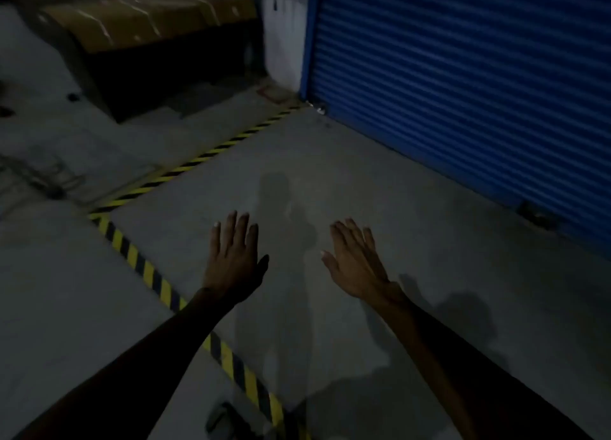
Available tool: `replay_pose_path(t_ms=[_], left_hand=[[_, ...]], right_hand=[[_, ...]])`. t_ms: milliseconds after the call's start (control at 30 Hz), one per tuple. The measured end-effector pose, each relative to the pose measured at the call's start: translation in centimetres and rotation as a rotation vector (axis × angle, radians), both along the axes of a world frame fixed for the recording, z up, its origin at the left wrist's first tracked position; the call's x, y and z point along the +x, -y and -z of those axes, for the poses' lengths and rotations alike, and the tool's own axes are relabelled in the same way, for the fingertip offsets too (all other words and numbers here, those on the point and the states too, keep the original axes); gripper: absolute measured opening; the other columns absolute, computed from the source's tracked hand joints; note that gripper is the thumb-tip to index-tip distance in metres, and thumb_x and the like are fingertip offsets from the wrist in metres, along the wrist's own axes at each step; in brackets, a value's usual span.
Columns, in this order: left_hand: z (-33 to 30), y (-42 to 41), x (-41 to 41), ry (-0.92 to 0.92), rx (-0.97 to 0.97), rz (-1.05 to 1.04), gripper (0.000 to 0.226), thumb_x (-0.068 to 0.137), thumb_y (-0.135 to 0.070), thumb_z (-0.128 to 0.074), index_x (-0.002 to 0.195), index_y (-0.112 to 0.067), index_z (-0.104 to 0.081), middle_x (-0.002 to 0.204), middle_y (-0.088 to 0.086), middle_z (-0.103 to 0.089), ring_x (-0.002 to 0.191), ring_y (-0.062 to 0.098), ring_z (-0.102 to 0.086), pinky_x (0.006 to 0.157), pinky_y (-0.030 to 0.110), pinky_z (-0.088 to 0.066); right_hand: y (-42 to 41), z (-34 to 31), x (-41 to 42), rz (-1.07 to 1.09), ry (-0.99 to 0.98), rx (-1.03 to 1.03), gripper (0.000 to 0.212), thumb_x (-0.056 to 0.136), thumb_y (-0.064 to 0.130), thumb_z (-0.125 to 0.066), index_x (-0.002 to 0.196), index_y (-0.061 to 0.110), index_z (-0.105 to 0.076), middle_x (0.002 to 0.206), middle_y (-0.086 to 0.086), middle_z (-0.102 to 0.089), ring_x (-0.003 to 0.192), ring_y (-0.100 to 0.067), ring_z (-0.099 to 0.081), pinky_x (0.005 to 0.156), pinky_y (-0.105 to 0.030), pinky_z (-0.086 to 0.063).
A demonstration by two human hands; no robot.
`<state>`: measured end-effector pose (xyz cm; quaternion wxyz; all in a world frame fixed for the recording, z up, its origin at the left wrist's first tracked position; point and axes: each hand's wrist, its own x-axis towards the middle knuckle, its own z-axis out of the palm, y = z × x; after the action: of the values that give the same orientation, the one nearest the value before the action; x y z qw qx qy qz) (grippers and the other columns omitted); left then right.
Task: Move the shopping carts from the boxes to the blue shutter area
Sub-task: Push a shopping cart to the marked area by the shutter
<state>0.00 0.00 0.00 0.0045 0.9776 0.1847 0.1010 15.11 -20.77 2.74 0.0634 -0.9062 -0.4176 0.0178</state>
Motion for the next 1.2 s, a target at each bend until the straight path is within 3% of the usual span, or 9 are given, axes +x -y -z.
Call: replay_pose_path(t_ms=[167,333,533,700,900,1200], left_hand=[[0.3,-8.9,-4.9,-0.011,0.004,-0.193,0.071,0.095,-0.052,-0.034,0.143,-0.001,-0.042,0.156,0.022,-0.03,0.148,0.04,-0.013,0.118,0.059,-0.01],[0.6,-18.9,-10.8,-0.054,-0.002,-0.341,0.069,0.098,-0.05,-0.043,0.148,-0.003,-0.035,0.16,0.02,-0.02,0.15,0.038,-0.004,0.119,0.059,-0.006],[0.5,-28.1,-17.8,-0.049,-0.018,-0.532,0.065,0.097,-0.048,-0.044,0.144,-0.002,-0.041,0.156,0.022,-0.028,0.148,0.04,-0.012,0.117,0.061,-0.012],[0.1,-34.1,-22.1,-0.091,-0.044,-0.697,0.069,0.097,-0.05,-0.045,0.146,-0.003,-0.037,0.159,0.02,-0.022,0.15,0.038,-0.005,0.119,0.058,-0.007],[0.0,-44.5,-24.0,-0.118,-0.04,-0.808,0.07,0.098,-0.05,-0.043,0.149,-0.004,-0.031,0.161,0.019,-0.015,0.15,0.037,0.001,0.12,0.056,-0.002],[-1.2,-61.8,-23.6,-0.126,-0.061,-0.925,0.071,0.099,-0.05,-0.038,0.151,-0.005,-0.023,0.163,0.017,-0.007,0.15,0.034,0.009,0.12,0.053,0.004]], right_hand=[[-11.4,0.8,-2.2,-0.171,-0.001,-0.019,0.073,0.096,0.053,-0.017,0.146,0.004,-0.036,0.152,-0.013,-0.037,0.146,-0.03,-0.021,0.118,-0.053,-0.011],[-24.4,1.2,-5.8,-0.366,-0.007,0.007,0.077,0.095,0.057,-0.011,0.15,0.005,-0.027,0.157,-0.011,-0.026,0.148,-0.027,-0.009,0.119,-0.05,-0.003],[-38.1,0.6,-10.6,-0.567,-0.037,0.053,0.066,0.102,0.05,-0.026,0.152,0.008,-0.019,0.161,-0.008,-0.016,0.149,-0.023,0.0,0.119,-0.046,0.004],[-48.4,0.8,-13.6,-0.711,-0.045,0.061,0.071,0.098,0.053,-0.022,0.151,0.007,-0.024,0.16,-0.011,-0.02,0.149,-0.026,-0.005,0.12,-0.048,0.001],[-61.5,2.1,-15.4,-0.826,-0.082,0.07,0.075,0.095,0.056,-0.02,0.149,0.005,-0.027,0.158,-0.011,-0.023,0.149,-0.026,-0.008,0.119,-0.051,-0.005],[-82.7,2.5,-15.1,-0.92,-0.115,0.057,0.065,0.101,0.047,-0.034,0.15,0.005,-0.026,0.158,-0.012,-0.024,0.148,-0.028,-0.008,0.118,-0.052,-0.004]])
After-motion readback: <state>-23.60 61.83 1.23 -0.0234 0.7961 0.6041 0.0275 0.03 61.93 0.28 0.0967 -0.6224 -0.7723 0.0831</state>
